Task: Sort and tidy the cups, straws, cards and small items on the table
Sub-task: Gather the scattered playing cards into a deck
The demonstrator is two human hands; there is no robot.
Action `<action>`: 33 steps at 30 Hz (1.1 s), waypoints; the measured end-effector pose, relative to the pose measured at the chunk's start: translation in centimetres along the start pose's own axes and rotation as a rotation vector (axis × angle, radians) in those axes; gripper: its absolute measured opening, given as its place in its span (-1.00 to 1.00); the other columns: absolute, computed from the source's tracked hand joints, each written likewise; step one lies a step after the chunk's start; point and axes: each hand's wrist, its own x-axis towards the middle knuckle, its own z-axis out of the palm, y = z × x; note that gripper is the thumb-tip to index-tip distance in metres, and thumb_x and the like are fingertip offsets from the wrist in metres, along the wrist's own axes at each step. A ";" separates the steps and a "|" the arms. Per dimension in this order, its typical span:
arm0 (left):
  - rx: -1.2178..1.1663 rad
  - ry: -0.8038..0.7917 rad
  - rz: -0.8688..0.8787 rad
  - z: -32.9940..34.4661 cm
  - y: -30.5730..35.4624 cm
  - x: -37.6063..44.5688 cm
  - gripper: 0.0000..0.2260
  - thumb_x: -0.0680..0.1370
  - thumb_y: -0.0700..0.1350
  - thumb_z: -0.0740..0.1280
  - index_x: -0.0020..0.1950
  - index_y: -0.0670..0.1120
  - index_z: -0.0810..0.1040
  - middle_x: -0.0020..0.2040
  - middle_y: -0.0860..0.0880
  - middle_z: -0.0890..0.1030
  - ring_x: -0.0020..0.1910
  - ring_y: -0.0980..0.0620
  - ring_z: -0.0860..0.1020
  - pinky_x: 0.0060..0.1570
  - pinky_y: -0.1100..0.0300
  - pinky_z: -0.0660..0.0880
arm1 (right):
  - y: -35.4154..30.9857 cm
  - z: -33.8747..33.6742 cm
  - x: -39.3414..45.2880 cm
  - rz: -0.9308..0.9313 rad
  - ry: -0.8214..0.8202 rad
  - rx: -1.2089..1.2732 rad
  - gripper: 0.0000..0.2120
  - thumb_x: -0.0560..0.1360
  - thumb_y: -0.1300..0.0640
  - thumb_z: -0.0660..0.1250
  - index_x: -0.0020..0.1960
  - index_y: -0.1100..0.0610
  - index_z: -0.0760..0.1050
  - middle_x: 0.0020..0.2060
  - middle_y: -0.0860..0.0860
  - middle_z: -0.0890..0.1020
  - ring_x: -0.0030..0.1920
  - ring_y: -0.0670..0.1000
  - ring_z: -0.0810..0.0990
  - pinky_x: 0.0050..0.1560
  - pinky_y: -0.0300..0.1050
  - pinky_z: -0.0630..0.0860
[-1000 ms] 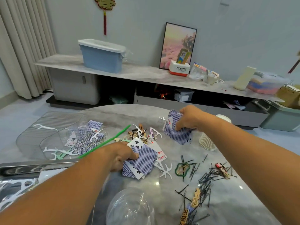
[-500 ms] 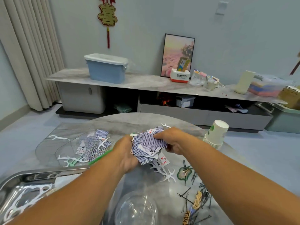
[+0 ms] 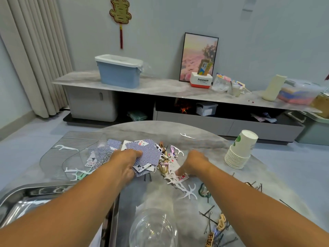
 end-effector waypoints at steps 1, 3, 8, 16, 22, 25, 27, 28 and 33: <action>0.005 0.002 0.003 0.1 -0.1 0.0 -0.66 0.59 -0.41 0.30 0.37 -0.29 0.42 0.14 -0.31 0.63 -0.02 -0.28 0.67 -0.18 -0.16 0.63 | -0.5 0.3 0.2 -0.012 -0.013 -0.019 -0.25 0.21 -0.22 0.67 0.21 0.15 0.50 0.19 0.12 0.57 0.19 0.17 0.55 0.20 0.04 0.56; 0.004 0.000 -0.002 0.2 -0.4 0.0 -0.64 0.60 -0.41 0.29 0.40 -0.28 0.42 0.14 -0.31 0.64 -0.02 -0.27 0.67 -0.15 -0.17 0.63 | -1.5 0.8 0.3 -0.036 -0.017 -0.057 -0.17 0.20 -0.28 0.64 0.30 0.14 0.48 0.26 0.14 0.50 0.24 0.17 0.49 0.23 0.02 0.52; 0.007 0.010 0.002 -0.2 -0.7 0.2 -0.69 0.59 -0.42 0.29 0.34 -0.31 0.45 0.13 -0.31 0.64 -0.08 -0.26 0.66 -0.33 -0.08 0.63 | -3.8 1.8 0.5 -0.086 -0.039 -0.176 -0.17 0.27 -0.26 0.61 0.39 0.10 0.42 0.25 0.10 0.45 0.31 0.17 0.38 0.10 -0.01 0.40; 0.007 0.018 0.012 -0.3 -0.7 -0.7 -0.78 0.57 -0.44 0.30 0.20 -0.30 0.48 0.10 -0.33 0.64 -0.08 -0.30 0.66 -0.22 -0.16 0.62 | -3.6 1.0 -0.6 -0.176 -0.076 -0.298 -0.35 0.33 -0.17 0.61 0.27 0.11 0.47 0.16 0.04 0.52 0.23 0.09 0.56 0.19 -0.04 0.55; 0.031 0.056 0.016 -0.3 -0.8 -0.7 -0.71 0.57 -0.46 0.29 0.27 -0.30 0.46 0.07 -0.33 0.63 -0.12 -0.30 0.66 -0.17 -0.19 0.64 | -2.2 -2.6 -3.1 -0.221 0.157 -0.317 -0.76 0.49 0.30 0.32 0.10 0.06 0.49 -0.05 0.02 0.66 0.00 0.13 0.65 0.21 0.08 0.43; 0.043 0.066 0.013 0.2 -1.1 -0.4 -0.64 0.57 -0.45 0.28 0.37 -0.31 0.40 0.13 -0.33 0.61 -0.02 -0.31 0.66 0.03 -0.29 0.60 | -2.6 -5.7 -3.7 -0.234 0.285 -0.309 -0.76 0.51 0.35 0.21 0.09 0.11 0.50 -0.13 0.04 0.59 -0.06 0.18 0.56 0.12 0.05 0.42; 0.006 0.045 -0.002 0.6 -1.5 -0.5 -0.64 0.59 -0.45 0.24 0.38 -0.33 0.39 0.15 -0.34 0.60 -0.04 -0.30 0.65 -0.05 -0.24 0.63 | -3.2 -7.0 -3.6 -0.202 0.122 0.099 -0.87 0.57 0.32 0.22 0.06 0.19 0.49 -0.14 0.10 0.60 -0.15 0.13 0.54 -0.15 -0.11 0.43; -0.028 0.028 -0.015 0.8 -1.7 -0.5 -0.66 0.60 -0.45 0.22 0.37 -0.34 0.40 0.16 -0.35 0.60 -0.07 -0.29 0.64 -0.17 -0.18 0.65 | -3.7 -7.1 -4.0 -0.183 0.004 0.322 -0.91 0.60 0.29 0.24 0.07 0.22 0.50 -0.12 0.13 0.64 -0.19 0.08 0.56 -0.22 -0.13 0.43; -0.218 -0.094 -0.045 2.2 -1.9 -1.2 -0.72 0.66 -0.39 0.12 0.35 -0.36 0.43 0.14 -0.41 0.60 0.00 -0.36 0.63 -0.12 -0.27 0.58 | -4.5 -3.7 -4.4 -0.153 -0.215 0.688 -0.81 0.58 0.23 0.39 0.18 0.20 0.53 -0.11 0.10 0.71 -0.32 -0.03 0.67 -0.34 -0.24 0.53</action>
